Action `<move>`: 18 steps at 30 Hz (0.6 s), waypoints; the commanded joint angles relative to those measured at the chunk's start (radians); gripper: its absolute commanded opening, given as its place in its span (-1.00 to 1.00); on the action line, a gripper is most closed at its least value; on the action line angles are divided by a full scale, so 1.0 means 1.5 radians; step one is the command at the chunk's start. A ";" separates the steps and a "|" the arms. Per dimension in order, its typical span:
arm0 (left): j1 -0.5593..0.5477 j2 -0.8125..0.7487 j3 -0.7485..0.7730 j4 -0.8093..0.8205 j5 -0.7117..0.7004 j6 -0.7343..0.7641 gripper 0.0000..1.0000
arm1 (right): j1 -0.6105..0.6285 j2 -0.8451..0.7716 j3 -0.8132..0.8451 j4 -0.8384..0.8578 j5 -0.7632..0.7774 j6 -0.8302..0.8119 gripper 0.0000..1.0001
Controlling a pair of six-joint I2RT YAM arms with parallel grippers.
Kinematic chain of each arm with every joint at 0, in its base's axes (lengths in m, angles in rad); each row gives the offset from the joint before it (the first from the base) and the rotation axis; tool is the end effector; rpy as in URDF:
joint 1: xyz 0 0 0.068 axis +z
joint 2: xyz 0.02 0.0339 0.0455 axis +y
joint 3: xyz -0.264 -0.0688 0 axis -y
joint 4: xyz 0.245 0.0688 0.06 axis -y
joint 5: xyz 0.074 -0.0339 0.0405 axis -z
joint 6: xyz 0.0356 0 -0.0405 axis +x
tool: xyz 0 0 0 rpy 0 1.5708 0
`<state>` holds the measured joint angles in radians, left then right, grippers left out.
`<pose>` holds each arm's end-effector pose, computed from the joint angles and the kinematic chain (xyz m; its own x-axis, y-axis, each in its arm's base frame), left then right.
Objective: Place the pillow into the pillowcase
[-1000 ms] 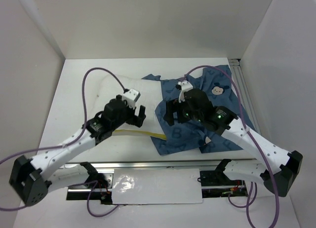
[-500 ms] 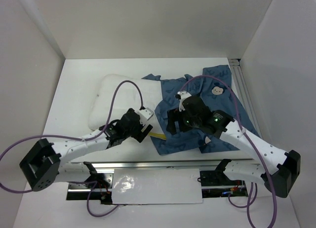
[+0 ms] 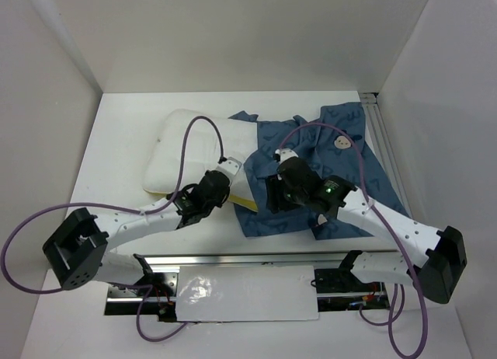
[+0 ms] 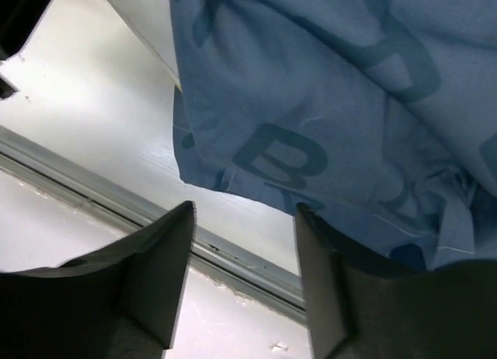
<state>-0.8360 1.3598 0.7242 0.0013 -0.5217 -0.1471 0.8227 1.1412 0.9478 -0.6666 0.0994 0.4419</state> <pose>0.2022 -0.1973 0.2123 -0.4479 0.3061 -0.8401 0.3119 0.9340 0.1741 0.1614 0.1687 0.2824 -0.7591 -0.1924 -0.6219 -0.3990 0.8923 0.2110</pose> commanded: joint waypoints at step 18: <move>-0.019 -0.053 0.132 0.007 0.054 -0.111 -1.00 | 0.068 0.072 0.065 -0.038 0.239 0.084 -0.09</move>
<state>-0.8555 1.2877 0.8829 -0.0643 -0.4191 -0.2920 0.9188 1.2541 0.9913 -0.6830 0.3595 0.5293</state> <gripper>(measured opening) 0.026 0.456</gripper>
